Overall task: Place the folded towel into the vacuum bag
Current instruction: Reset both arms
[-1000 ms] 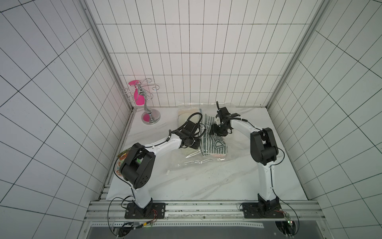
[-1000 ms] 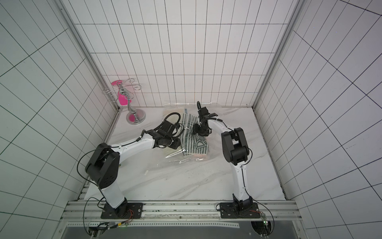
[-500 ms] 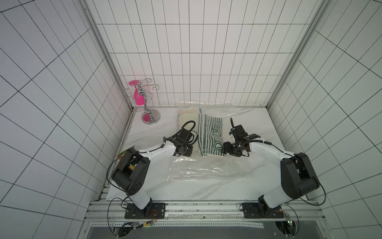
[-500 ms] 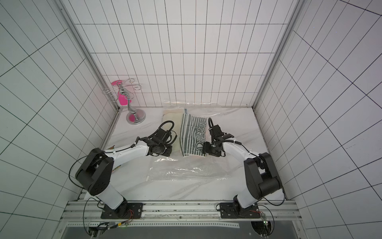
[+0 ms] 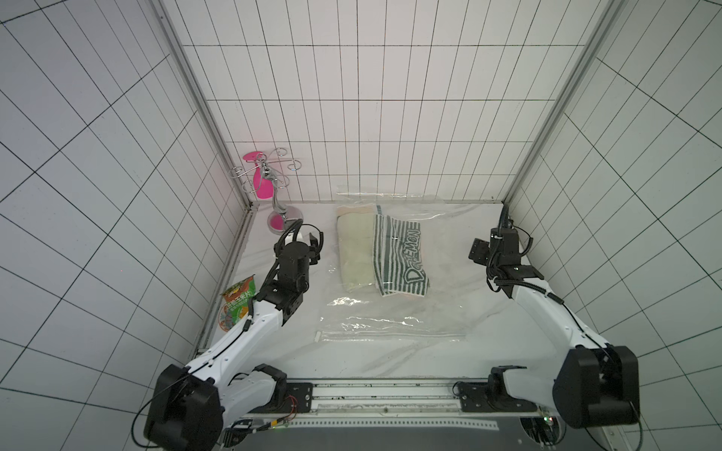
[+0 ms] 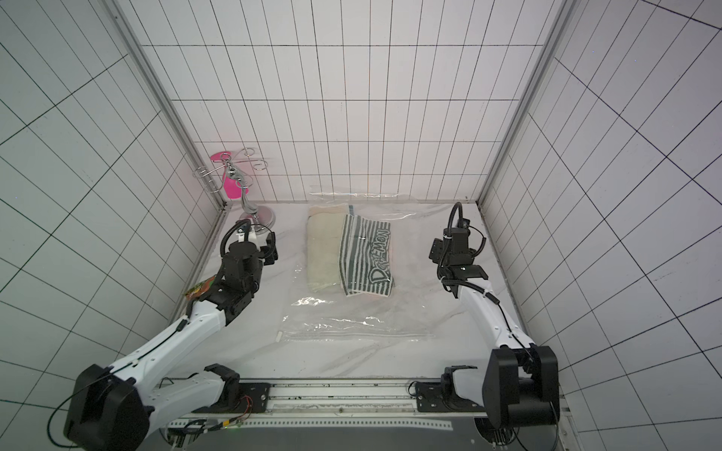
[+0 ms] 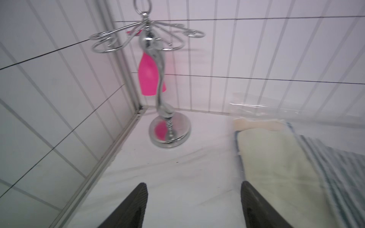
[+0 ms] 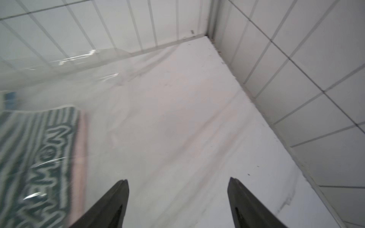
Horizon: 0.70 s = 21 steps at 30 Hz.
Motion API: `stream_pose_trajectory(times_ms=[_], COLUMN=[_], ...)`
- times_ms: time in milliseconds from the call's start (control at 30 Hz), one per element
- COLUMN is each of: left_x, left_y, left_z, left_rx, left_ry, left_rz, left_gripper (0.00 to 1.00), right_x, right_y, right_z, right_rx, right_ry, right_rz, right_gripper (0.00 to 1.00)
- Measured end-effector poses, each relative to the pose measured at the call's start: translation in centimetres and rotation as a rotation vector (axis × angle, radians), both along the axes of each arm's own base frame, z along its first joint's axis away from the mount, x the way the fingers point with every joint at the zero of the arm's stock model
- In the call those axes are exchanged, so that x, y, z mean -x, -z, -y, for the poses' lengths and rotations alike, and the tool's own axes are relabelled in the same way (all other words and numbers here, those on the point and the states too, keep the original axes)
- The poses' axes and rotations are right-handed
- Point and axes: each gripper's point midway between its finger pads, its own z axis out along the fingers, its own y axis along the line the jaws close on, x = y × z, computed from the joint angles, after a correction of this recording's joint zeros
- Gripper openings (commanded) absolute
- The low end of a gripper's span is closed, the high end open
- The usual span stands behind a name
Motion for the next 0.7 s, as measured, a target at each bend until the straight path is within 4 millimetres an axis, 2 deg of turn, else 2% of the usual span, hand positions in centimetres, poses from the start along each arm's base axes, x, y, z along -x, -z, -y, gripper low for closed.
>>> stream_pose_trajectory(times_ms=[67,100,167,267,300,367,400,500,567,633,700], left_x=[0.2,0.4,0.7,0.7,0.6,-0.1,-0.5,-2.1,-2.7,-2.3,-2.5], left_y=[3.9,5.7,9.2,12.1,12.4,12.1,11.7,10.7,12.0,13.7,13.1], left_z=[-3.2,-4.1,-4.9,-5.3,-5.4,-6.0,-6.3,-6.8,-5.9,-5.5,-5.7], left_rx=[-0.007,-0.014,-0.035,-0.050,-0.045,0.003,0.031,0.078,0.089,0.112,0.116], left_ry=[-0.100,-0.124,-0.134,-0.102,-0.089,-0.050,-0.035,0.012,0.067,0.069,0.058], left_rz=[-0.052,-0.087,-0.154,-0.196,-0.194,-0.166,-0.135,-0.038,-0.024,-0.083,-0.046], left_gripper=[0.76,0.76,0.77,0.83,0.98,0.98,0.99,0.98,0.98,0.99,0.99], right_x=[1.0,1.5,2.2,1.6,1.0,0.0,-0.3,-1.0,-1.4,-1.7,-1.8], right_y=[2.7,3.8,6.4,8.7,9.0,9.4,9.4,9.4,8.8,8.3,8.1], right_z=[0.8,1.0,1.2,1.6,1.6,1.0,0.7,-0.3,-0.4,-0.6,-0.6], right_rx=[0.045,0.057,0.073,0.068,0.066,0.052,0.042,0.029,0.023,0.019,0.019], right_ry=[0.019,0.021,0.009,-0.002,-0.009,-0.054,-0.075,-0.140,-0.156,-0.167,-0.174], right_rz=[0.012,0.018,0.025,0.028,0.044,0.073,0.090,0.127,0.158,0.182,0.190], right_gripper=[0.80,0.80,0.78,0.76,0.76,0.84,0.99,0.99,0.99,0.99,0.99])
